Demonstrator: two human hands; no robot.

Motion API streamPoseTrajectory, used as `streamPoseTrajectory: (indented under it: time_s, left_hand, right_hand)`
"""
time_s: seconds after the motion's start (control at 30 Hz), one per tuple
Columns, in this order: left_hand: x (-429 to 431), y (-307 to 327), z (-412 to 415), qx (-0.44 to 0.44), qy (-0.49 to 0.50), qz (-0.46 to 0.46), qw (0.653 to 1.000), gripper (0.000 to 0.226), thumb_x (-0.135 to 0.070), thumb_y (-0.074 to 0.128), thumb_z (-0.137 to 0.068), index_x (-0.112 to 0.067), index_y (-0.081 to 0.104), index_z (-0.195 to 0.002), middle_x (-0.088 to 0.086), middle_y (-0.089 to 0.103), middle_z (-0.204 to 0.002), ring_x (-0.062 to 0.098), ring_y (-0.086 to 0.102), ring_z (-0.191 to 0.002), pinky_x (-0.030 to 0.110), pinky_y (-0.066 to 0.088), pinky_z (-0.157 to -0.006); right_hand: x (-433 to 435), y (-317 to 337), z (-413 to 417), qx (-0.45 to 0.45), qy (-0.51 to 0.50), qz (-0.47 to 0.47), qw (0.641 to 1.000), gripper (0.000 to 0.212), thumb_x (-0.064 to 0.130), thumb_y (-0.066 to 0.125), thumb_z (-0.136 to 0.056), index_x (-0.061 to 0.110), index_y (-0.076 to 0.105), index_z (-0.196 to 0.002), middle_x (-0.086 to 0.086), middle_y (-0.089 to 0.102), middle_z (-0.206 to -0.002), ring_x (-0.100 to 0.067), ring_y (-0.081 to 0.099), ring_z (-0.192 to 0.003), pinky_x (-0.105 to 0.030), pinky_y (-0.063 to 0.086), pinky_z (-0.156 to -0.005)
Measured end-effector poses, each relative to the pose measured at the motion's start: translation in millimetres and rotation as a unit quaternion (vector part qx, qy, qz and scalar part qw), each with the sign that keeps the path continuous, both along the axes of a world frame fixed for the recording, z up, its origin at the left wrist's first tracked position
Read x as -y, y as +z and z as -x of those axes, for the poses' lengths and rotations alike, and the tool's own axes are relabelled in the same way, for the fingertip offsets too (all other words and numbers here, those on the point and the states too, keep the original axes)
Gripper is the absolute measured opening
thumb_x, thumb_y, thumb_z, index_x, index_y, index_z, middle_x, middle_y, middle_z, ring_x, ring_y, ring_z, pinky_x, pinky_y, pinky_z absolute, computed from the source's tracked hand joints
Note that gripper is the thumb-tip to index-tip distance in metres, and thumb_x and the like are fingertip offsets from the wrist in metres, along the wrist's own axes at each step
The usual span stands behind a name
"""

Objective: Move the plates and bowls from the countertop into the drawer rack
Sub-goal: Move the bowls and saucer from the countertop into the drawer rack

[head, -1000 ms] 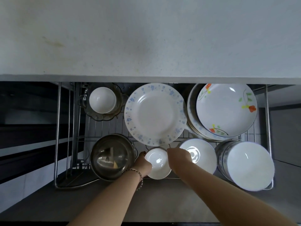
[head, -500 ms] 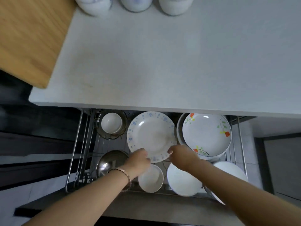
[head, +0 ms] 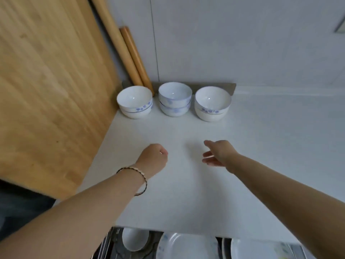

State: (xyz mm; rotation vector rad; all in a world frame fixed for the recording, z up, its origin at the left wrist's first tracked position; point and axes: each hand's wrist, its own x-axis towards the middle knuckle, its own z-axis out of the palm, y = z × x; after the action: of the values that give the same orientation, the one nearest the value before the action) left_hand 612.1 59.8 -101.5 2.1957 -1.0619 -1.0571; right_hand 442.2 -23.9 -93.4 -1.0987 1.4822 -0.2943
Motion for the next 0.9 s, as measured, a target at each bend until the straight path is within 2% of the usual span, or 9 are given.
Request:
streamPoseTrajectory:
  time_s: [0.07, 0.13, 0.27, 0.37, 0.47, 0.57, 0.73, 0.8, 0.9]
  left_hand:
    - [30, -8, -17, 0.009, 0.003, 0.016, 1.000, 0.020, -0.003, 0.045, -0.088, -0.003, 0.066, -0.089, 0.021, 0.069, -0.103, 0.035, 0.066, -0.099, 0.039, 0.053, -0.090]
    - [56, -21, -29, -0.001, 0.000, 0.024, 1.000, 0.024, -0.002, 0.045, -0.087, 0.001, 0.065, -0.100, 0.024, 0.067, -0.108, 0.038, 0.065, -0.103, 0.042, 0.051, -0.093]
    - [87, -51, -46, -0.053, 0.002, 0.018, 0.998, 0.022, -0.003, 0.045, -0.085, -0.015, 0.057, -0.099, 0.019, 0.066, -0.104, 0.036, 0.068, -0.093, 0.029, 0.048, -0.060]
    - [95, -68, -56, -0.107, 0.023, 0.009, 0.994, 0.018, 0.000, 0.043, -0.087, -0.013, 0.052, -0.096, 0.013, 0.060, -0.079, 0.029, 0.061, -0.066, 0.016, 0.038, -0.040]
    - [100, -74, -62, -0.143, 0.044, 0.010, 0.989, 0.018, 0.005, 0.039, -0.090, -0.006, 0.052, -0.095, 0.009, 0.052, -0.066, 0.016, 0.051, -0.054, 0.009, 0.035, -0.029]
    - [97, -75, -62, -0.161, 0.044, -0.015, 0.986, 0.019, 0.005, 0.038, -0.093, -0.007, 0.052, -0.088, 0.008, 0.051, -0.066, 0.013, 0.050, -0.051, 0.010, 0.035, -0.028]
    - [89, -58, -49, -0.201, 0.038, -0.053, 0.977, 0.021, -0.009, 0.045, -0.093, -0.018, 0.049, -0.074, 0.003, 0.055, -0.068, 0.015, 0.056, -0.056, 0.022, 0.040, -0.055]
    - [84, -40, -37, -0.251, 0.053, -0.059, 0.965, 0.006, -0.020, 0.051, -0.092, -0.014, 0.051, -0.091, 0.006, 0.055, -0.081, 0.021, 0.059, -0.064, 0.027, 0.047, -0.062]
    - [65, -19, -11, -0.321, 0.049, -0.067, 0.943, 0.037, -0.043, 0.055, -0.088, -0.023, 0.044, -0.117, 0.010, 0.048, -0.112, 0.036, 0.064, -0.092, 0.039, 0.054, -0.072]
  right_hand:
    - [41, 2, -19, 0.054, -0.109, -0.024, 0.992, 0.047, 0.029, 0.051, -0.093, -0.001, 0.043, -0.128, -0.020, 0.060, -0.106, -0.024, 0.061, -0.063, -0.028, 0.053, -0.056]
    - [81, -2, -30, 0.101, -0.199, -0.033, 0.974, 0.054, 0.032, 0.053, -0.092, 0.005, 0.037, -0.136, -0.027, 0.051, -0.127, -0.033, 0.064, -0.088, -0.035, 0.054, -0.068]
    - [134, -21, -48, 0.122, -0.278, -0.020, 0.953, 0.059, 0.038, 0.050, -0.092, 0.012, 0.032, -0.142, -0.024, 0.040, -0.139, -0.038, 0.054, -0.119, -0.038, 0.053, -0.087]
    - [151, -34, -62, 0.168, -0.307, -0.014, 0.937, 0.043, 0.030, 0.045, -0.095, 0.010, 0.041, -0.133, -0.012, 0.044, -0.128, -0.038, 0.059, -0.108, -0.039, 0.055, -0.090]
    - [159, -35, -69, 0.239, -0.327, 0.011, 0.914, 0.016, 0.008, 0.036, -0.093, 0.006, 0.045, -0.080, -0.010, 0.060, -0.094, -0.027, 0.060, -0.079, -0.035, 0.057, -0.080]
    - [153, -43, -65, 0.232, -0.333, 0.025, 0.914, 0.011, -0.001, 0.031, -0.090, 0.004, 0.039, -0.085, -0.014, 0.060, -0.085, -0.034, 0.062, -0.104, -0.044, 0.051, -0.096]
    - [106, -51, -31, 0.183, -0.293, 0.004, 0.939, 0.010, -0.004, 0.033, -0.083, 0.000, 0.038, -0.076, -0.028, 0.054, -0.092, -0.034, 0.057, -0.053, -0.038, 0.057, -0.056]
    - [78, -46, -14, 0.172, -0.263, -0.021, 0.949, 0.007, -0.005, 0.034, -0.082, -0.003, 0.040, -0.081, -0.030, 0.055, -0.088, -0.038, 0.060, -0.056, -0.040, 0.055, -0.052]
    - [28, -31, 10, 0.157, -0.194, -0.064, 0.966, 0.012, -0.005, 0.036, -0.084, 0.000, 0.045, -0.077, -0.029, 0.057, -0.079, -0.038, 0.061, -0.064, -0.038, 0.056, -0.055]
